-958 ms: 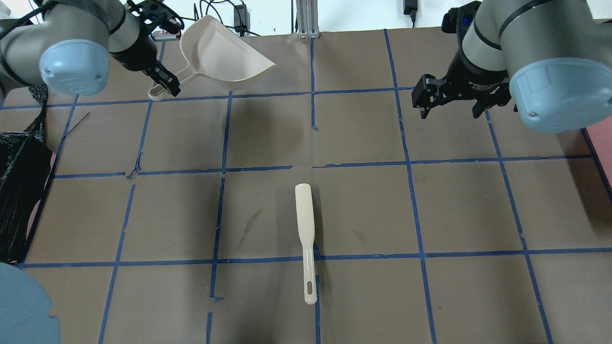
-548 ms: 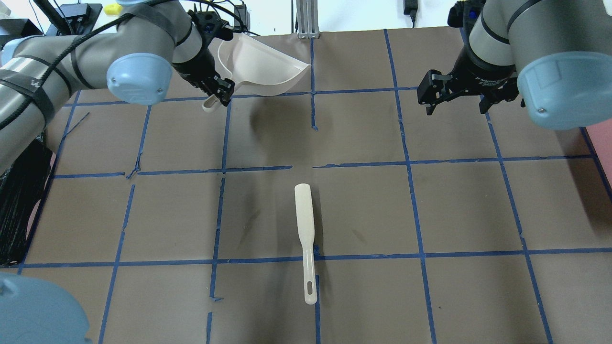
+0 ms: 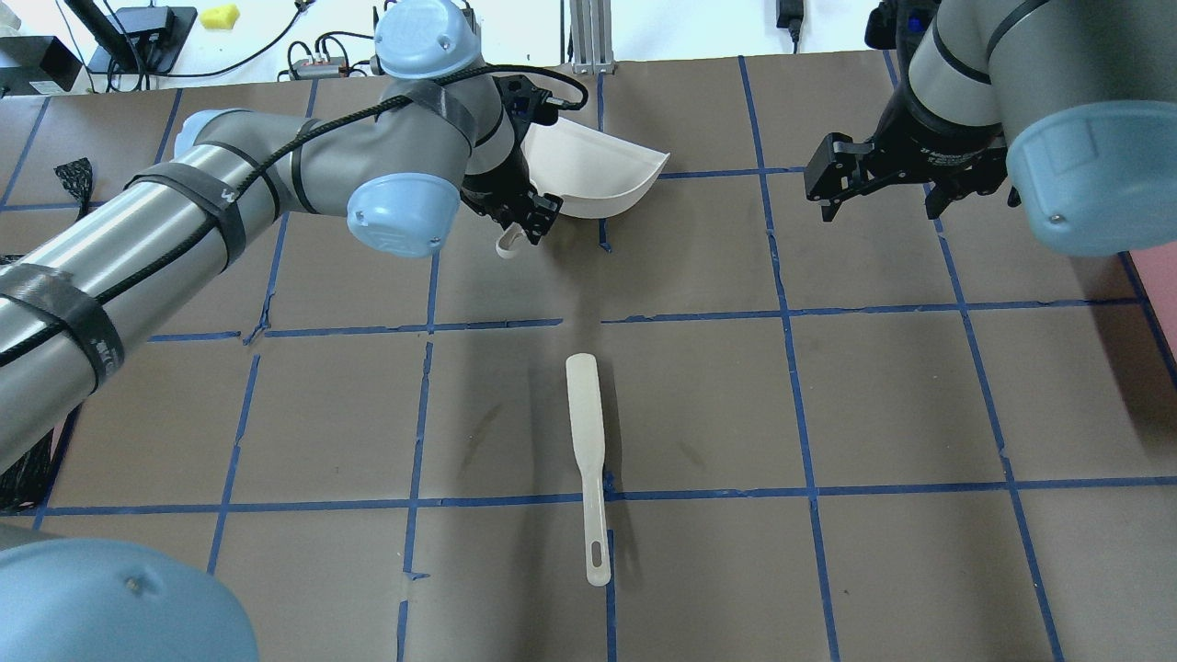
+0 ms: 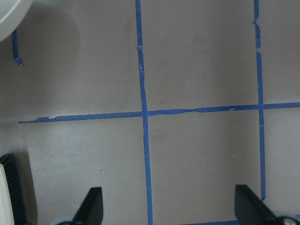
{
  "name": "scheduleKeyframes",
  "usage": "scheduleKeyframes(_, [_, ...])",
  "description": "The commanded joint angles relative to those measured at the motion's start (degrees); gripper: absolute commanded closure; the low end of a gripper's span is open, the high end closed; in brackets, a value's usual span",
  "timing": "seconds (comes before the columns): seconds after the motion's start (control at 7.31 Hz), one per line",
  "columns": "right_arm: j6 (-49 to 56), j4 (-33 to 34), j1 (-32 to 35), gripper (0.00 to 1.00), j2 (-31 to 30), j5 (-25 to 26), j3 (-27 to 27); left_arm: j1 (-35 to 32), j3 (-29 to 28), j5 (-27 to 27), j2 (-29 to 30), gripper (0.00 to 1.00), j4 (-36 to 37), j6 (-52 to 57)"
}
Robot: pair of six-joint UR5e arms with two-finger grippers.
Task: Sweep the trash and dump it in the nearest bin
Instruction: 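Set the dustpan down on the table with the left gripper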
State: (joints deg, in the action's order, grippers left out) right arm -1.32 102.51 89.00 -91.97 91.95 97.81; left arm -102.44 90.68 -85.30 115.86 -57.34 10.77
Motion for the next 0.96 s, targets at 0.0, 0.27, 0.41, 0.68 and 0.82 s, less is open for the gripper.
scheduleKeyframes(0.0, [0.8, 0.0, 0.0, 0.00, -0.6, 0.0, 0.1, -2.6, 0.4, 0.0, 1.4, 0.92, 1.4, -5.7])
scheduleKeyframes(0.27, [2.4, -0.1, 0.0, 0.00, -0.7, 0.2, 0.2, -4.1, 0.6, -0.1, 1.3, 0.89, 1.4, -8.5])
scheduleKeyframes(0.41, [3.7, 0.0, 0.0, 0.00, -0.7, 0.3, 0.3, -4.6, 1.6, 0.0, 1.3, 0.89, 1.4, -13.4])
scheduleKeyframes(0.68, [4.8, 0.0, 0.0, 0.00, -0.8, 0.7, 0.2, -5.4, 2.0, -0.2, 1.1, 0.73, 1.4, -14.6])
scheduleKeyframes(0.82, [5.7, 0.1, -0.1, 0.00, -0.8, 1.5, 0.3, -5.4, 2.4, -0.1, 1.2, 0.24, 1.4, -15.1])
